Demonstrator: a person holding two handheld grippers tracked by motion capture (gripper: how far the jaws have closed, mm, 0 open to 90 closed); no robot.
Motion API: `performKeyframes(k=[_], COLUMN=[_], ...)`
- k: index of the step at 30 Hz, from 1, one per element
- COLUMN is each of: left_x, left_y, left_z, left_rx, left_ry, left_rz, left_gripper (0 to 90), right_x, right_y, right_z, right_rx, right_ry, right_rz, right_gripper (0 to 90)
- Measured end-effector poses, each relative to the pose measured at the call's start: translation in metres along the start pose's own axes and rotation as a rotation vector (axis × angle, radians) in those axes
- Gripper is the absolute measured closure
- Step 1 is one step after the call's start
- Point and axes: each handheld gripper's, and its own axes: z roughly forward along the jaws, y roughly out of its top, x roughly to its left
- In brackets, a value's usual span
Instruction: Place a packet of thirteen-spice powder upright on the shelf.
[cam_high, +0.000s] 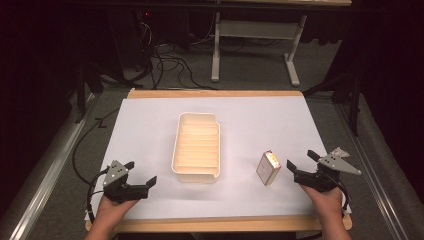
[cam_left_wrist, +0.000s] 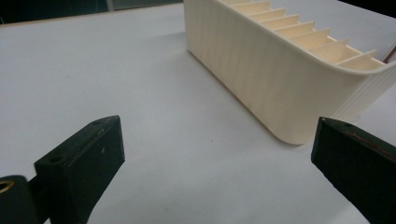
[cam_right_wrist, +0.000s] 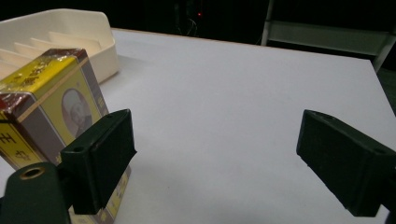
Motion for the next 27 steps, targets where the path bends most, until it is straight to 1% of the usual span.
performKeyframes(k=[4, 8, 12, 15, 21, 24, 27], left_x=[0.0004, 0.0014, 0.0031, 0.0033, 0.004, 0.0033, 0.0027], left_y=[0.0007, 0.0012, 0.0024, 0.0026, 0.0015, 0.0023, 0.002], left_z=[0.0004, 0.0, 0.0, 0.0004, 0.0003, 0.0008, 0.0007], left_rx=[-0.004, -0.005, -0.011, -0.007, 0.009, -0.003, -0.003], left_ry=[0.008, 0.016, 0.023, 0.022, 0.024, 0.024, 0.022], left_rz=[-0.004, -0.003, -0.007, -0.011, -0.009, -0.018, -0.018], left_gripper=[2.9, 2.6, 2.5, 2.1, 1.7, 1.7, 1.7], right_x=[0.001, 0.0021, 0.003, 0.003, 0.0024, 0.0025, 0.002], right_y=[-0.0002, 0.0012, 0.0021, 0.003, 0.0033, 0.0021, 0.0031], right_z=[0.0004, -0.0003, -0.0008, -0.0009, -0.0012, -0.0009, -0.0014], right_rx=[0.007, -0.003, 0.0, -0.003, -0.004, 0.003, -0.001], right_ry=[0.004, 0.009, 0.014, 0.012, 0.011, 0.015, 0.012], right_rz=[-0.012, -0.02, -0.03, -0.019, -0.02, -0.025, -0.021], right_gripper=[11.2, 10.8, 9.8, 5.5, 5.1, 5.1, 5.1])
